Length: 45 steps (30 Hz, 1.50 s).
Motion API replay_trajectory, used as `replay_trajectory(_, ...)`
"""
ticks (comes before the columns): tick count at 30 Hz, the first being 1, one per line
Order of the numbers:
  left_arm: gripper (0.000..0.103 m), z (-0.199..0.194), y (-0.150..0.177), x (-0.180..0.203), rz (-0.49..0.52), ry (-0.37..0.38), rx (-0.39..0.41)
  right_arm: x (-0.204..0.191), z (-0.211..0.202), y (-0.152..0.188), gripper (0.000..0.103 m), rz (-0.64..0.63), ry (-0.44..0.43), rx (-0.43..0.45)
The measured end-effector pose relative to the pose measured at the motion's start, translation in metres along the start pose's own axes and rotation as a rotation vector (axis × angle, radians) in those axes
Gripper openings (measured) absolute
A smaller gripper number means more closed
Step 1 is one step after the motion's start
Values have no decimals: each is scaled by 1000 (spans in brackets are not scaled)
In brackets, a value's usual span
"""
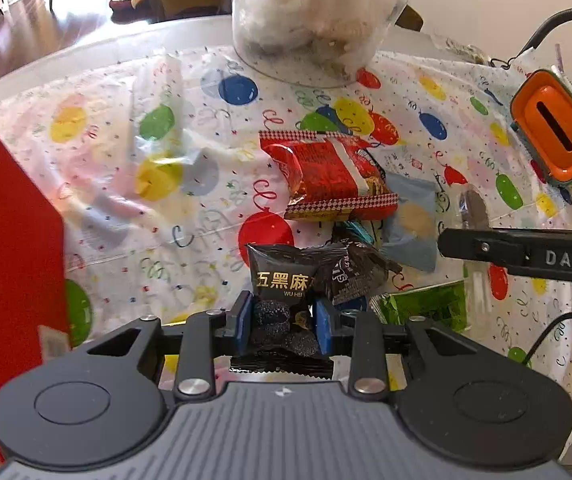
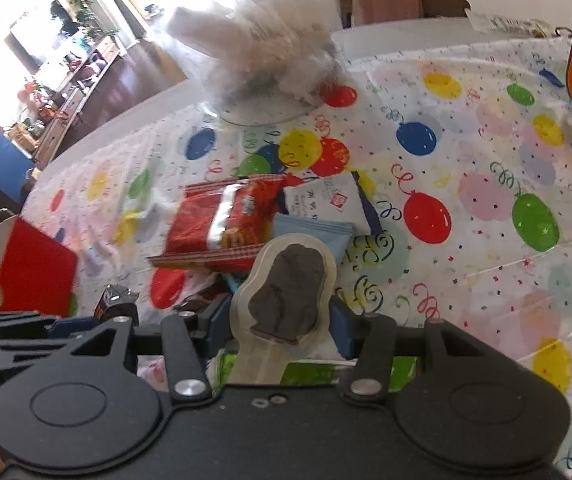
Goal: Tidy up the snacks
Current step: 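Grasp the black Wuheima bag with the left tool while the right tool grasps the lollipop, then carry the black bag and lollipop over the red box and open both tools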
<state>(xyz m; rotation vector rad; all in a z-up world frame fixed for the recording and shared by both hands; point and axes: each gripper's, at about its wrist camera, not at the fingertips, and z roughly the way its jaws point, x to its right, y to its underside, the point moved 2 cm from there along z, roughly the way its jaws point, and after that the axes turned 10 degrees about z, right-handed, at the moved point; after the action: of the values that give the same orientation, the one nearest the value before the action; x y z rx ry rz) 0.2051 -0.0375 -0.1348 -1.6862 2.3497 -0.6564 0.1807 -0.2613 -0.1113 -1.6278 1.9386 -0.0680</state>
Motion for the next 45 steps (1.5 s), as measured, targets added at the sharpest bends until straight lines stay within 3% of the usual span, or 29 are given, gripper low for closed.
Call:
replay_trajectory(11, 32, -62, 16, -2, 2, -43, 40, -36, -50, 22, 51, -105, -27, 30)
replay_trajectory(21, 32, -114, 37, -27, -16, -92, 68, -91, -75, 44, 51, -199, -79, 49)
replay_trajectory(35, 32, -174, 63, -99, -83, -183, 131, -190, -76, 65, 51, -319, -157, 66)
replay_trajectory(45, 32, -193, 81, -167, -132, -262, 132, -266, -46, 75, 51, -395, -180, 43)
